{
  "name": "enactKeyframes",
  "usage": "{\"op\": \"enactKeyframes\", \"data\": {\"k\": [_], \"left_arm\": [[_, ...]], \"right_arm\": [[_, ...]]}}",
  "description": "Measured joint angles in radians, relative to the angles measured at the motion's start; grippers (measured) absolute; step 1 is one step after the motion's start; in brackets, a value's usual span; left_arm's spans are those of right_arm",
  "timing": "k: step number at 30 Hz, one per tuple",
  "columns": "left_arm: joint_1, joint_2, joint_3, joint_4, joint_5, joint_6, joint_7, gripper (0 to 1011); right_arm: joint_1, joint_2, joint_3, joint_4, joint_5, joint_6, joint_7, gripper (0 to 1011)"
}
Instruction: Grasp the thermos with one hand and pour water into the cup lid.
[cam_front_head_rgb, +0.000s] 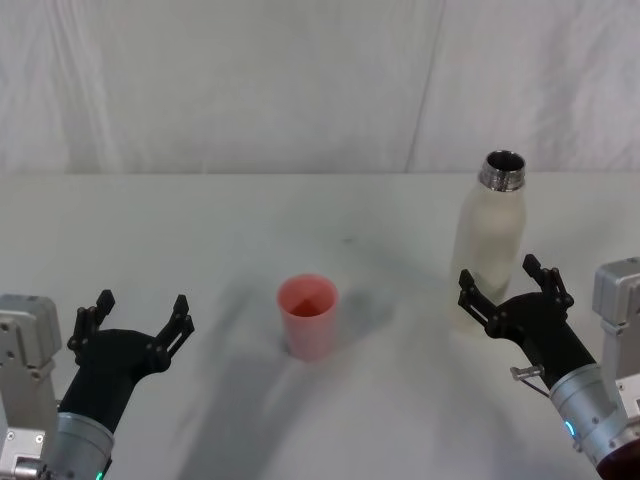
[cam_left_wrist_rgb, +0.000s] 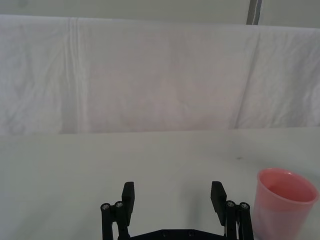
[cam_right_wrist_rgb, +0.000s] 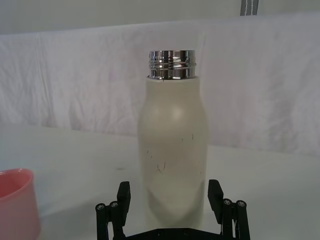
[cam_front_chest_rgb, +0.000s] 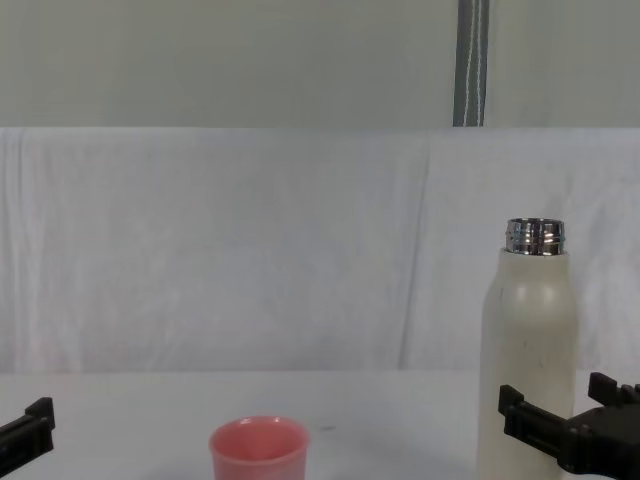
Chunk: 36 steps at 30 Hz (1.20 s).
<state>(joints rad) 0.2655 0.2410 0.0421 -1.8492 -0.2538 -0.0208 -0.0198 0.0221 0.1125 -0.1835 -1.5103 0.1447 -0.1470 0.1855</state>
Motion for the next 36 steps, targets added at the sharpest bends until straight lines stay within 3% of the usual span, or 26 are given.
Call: {"op": "enactKeyframes", "data": {"k": [36], "left_arm": [[0.0, 0.0, 0.0, 0.0, 0.0, 0.0, 0.0, 1001]], "right_arm": [[0.13, -0.001, -0.017, 0.147, 0.017, -0.013, 0.039, 1001]]}}
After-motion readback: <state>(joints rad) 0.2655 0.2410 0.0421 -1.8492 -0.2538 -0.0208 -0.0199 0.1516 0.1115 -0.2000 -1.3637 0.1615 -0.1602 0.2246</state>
